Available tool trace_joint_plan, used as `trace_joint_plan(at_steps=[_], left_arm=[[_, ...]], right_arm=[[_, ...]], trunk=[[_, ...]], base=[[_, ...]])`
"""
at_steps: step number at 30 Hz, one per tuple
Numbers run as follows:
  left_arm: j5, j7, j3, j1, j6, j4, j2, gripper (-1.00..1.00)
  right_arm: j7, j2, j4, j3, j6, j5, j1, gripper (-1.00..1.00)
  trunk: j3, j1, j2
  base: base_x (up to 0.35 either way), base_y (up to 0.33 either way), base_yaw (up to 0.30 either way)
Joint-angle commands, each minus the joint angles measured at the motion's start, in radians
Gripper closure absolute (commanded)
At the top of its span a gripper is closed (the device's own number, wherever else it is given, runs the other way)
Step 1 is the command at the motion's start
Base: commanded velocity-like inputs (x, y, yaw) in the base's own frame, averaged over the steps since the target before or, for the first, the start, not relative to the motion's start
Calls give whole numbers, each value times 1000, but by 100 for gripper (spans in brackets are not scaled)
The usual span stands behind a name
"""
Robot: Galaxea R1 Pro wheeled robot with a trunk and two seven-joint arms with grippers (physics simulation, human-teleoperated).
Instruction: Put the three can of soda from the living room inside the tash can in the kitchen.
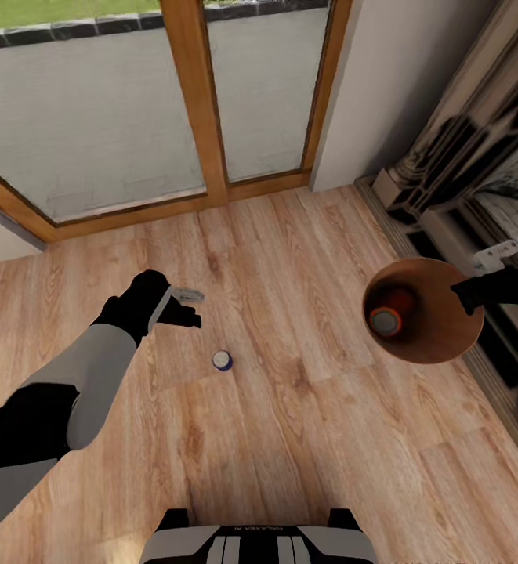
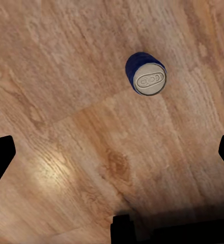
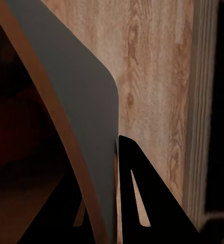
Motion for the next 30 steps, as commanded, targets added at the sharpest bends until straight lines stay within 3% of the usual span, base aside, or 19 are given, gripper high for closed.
trace_joint_plan(at_steps=[1,15,17,18,19,23,27,30], left_arm=[[0,0,0,0,0,0,0,-100],[0,-1,-3,11,0,-4,5,-100],[-1,-6,-4,12,0,-2,21,-100],[1,-49,-4,12,-1,-1,64,-100],[1,-81,-6,12,-5,-1,80,-100],[-1,-408,-84,12,-31,0,165,-100],[1,-549,-112,11,-41,0,211,-100],[1,-583,-120,12,-46,0,220,-100]], right_arm=[[6,-1,0,0,1,-3,0,100],[11,-2,0,1,1,2,24,100],[11,-3,0,1,1,2,29,100],[11,-4,0,0,1,2,32,100],[11,-4,-1,0,1,2,32,100],[11,-6,-1,0,1,2,36,100],[11,-5,-1,1,1,2,37,100],[11,-4,-1,1,1,2,37,100]], trunk=[[1,0,0],[12,0,0],[12,0,0],[12,0,0],[12,0,0],[12,0,0],[12,0,0],[12,0,0]], base=[[0,0,-182],[0,0,-110],[0,0,-6],[0,0,-3],[0,0,-2],[0,0,0],[0,0,0],[0,0,0]])
